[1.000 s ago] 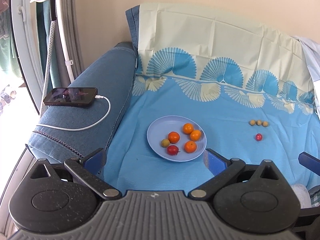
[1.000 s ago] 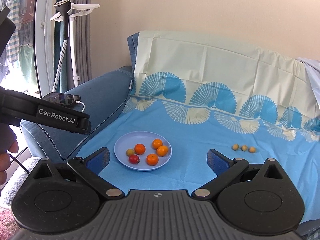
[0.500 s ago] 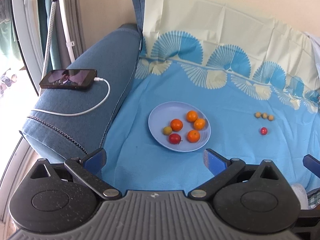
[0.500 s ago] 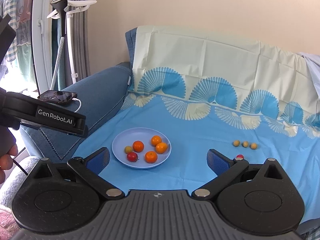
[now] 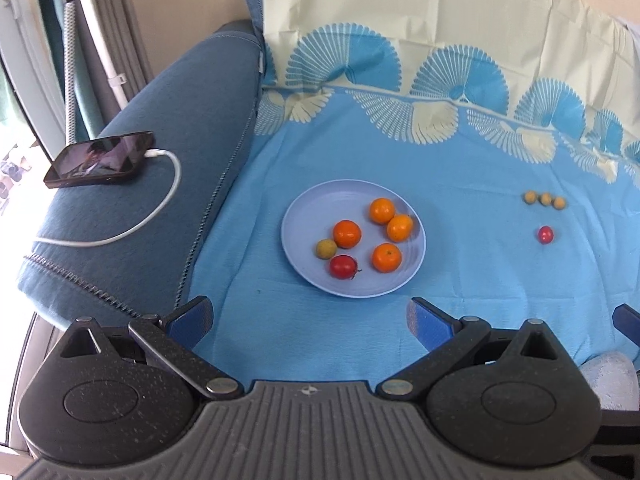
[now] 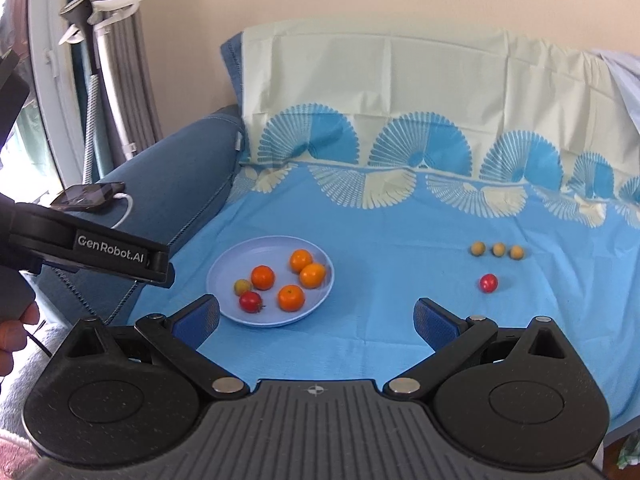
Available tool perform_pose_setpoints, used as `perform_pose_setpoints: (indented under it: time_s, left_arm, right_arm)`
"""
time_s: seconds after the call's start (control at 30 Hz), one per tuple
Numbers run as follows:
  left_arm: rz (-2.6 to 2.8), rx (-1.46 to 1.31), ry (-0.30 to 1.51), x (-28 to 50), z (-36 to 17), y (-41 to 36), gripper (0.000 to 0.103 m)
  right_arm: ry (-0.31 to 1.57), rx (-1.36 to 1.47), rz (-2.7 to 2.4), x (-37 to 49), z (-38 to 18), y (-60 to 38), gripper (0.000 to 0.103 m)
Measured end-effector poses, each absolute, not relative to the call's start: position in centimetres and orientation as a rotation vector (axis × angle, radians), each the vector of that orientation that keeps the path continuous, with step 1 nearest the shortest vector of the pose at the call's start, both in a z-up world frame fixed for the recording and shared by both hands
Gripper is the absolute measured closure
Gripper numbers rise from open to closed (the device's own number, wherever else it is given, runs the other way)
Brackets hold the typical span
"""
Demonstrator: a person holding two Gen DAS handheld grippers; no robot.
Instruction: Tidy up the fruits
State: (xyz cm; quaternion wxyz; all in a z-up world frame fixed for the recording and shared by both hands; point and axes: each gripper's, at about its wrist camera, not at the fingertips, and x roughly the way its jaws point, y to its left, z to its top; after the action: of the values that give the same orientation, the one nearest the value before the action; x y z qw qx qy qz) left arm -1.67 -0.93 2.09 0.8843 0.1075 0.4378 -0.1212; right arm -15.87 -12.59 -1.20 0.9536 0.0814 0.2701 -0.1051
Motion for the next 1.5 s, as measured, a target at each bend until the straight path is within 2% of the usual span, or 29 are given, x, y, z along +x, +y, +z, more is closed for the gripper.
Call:
perform_pose_setpoints:
  time_s: [0.33,0.63,0.8,1.0,1.23,1.37,1.43,1.47,1.5]
  left_arm:
    - [-0.347,0.28,0.946,1.8,0.1,-8.7,0.0]
    - [-0.466,0.359,0.944,6.8,-3.8,-20.4,0.0]
    - [-0.551,0.408,0.921,10.4,-7.5,-28.9,0.0]
    - [-0.63,0.434,0.921,13.9,-13.3,-37.4,0.0]
    - [-0.706,0.496,0.928,15.8,-18.1,-42.9,0.0]
    - [-0.715,0.483,0.988,17.4,-19.9,-43.8,0.001]
    - [-0.722,0.46,0.979,17.4,-19.6,-43.6,0.01]
    - [-0.742,0.458,0.965,17.1,-19.3,-43.5,0.029]
    - [-0.758,0.468,0.953,16.8,-19.0,-43.4,0.055]
  right_arm:
    - [0.557,0.231,-0.349,-13.8,-3.0,-20.2,0.001]
    - [0.552,0.221,-0.549,-11.6,-5.7,-31.6,0.001]
    - [0.579,0.23,-0.632,-8.0,-9.1,-39.7,0.001]
    - [0.682,0.167,-0.643,-1.6,-15.9,-47.5,0.001]
    - [0.7,0.15,-0.479,3.5,-20.9,-51.3,0.001]
    - [0.638,0.105,-0.46,4.4,-21.9,-51.5,0.001]
    - [0.627,0.106,-0.456,4.3,-21.9,-51.6,0.005]
    - [0.615,0.097,-0.453,4.1,-21.7,-51.5,0.019]
    - [0.606,0.083,-0.445,4.0,-21.5,-51.2,0.046]
